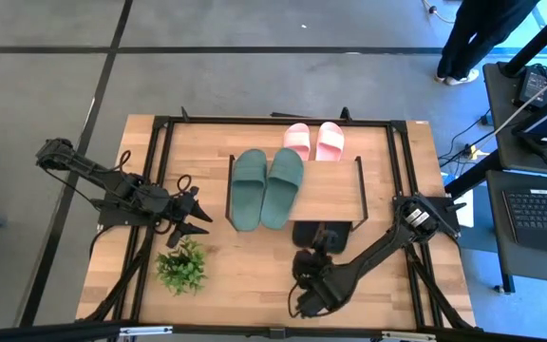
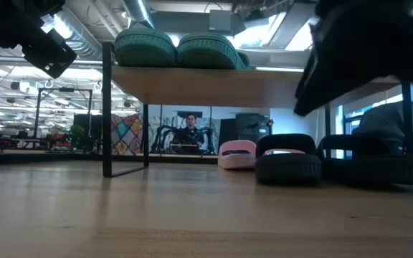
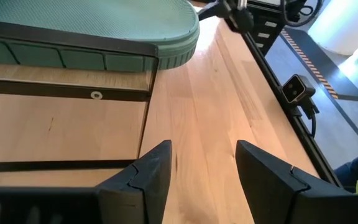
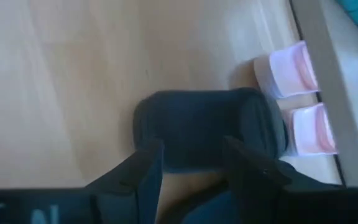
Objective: Pick and place slides into the shelf
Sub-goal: Adjust the left black slipper
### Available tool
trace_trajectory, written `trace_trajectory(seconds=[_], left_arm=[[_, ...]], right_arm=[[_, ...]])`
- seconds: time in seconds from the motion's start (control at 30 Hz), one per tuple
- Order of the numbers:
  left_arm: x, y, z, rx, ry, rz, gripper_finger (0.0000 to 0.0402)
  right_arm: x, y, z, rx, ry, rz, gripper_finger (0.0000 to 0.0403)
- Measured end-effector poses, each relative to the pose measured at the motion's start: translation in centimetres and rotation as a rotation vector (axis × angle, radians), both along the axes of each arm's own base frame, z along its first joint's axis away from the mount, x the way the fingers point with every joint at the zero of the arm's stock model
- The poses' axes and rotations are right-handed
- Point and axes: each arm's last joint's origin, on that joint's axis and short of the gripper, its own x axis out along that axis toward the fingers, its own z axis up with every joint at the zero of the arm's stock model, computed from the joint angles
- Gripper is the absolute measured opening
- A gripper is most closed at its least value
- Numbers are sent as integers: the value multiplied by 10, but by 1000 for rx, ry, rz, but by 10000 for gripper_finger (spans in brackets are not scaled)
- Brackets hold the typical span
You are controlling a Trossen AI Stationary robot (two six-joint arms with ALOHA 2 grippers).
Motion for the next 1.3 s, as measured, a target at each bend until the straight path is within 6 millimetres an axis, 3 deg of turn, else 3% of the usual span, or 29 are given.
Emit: trace_trajectory(seconds=[0.27,0.73,0.93,1.3], left_arm=[[0,0,0,3,-1,-1,170],[0,0,0,3,-1,-1,170],[0,0,0,3,-1,-1,170],[0,0,0,4,-1,-1,170]], right_arm=[[14,11,-16,89,-70,139,169],[14,-25,-43,44,47,77,169],[13,-24,-46,139,115,69,169],[12,-23,-46,142,141,93,169]])
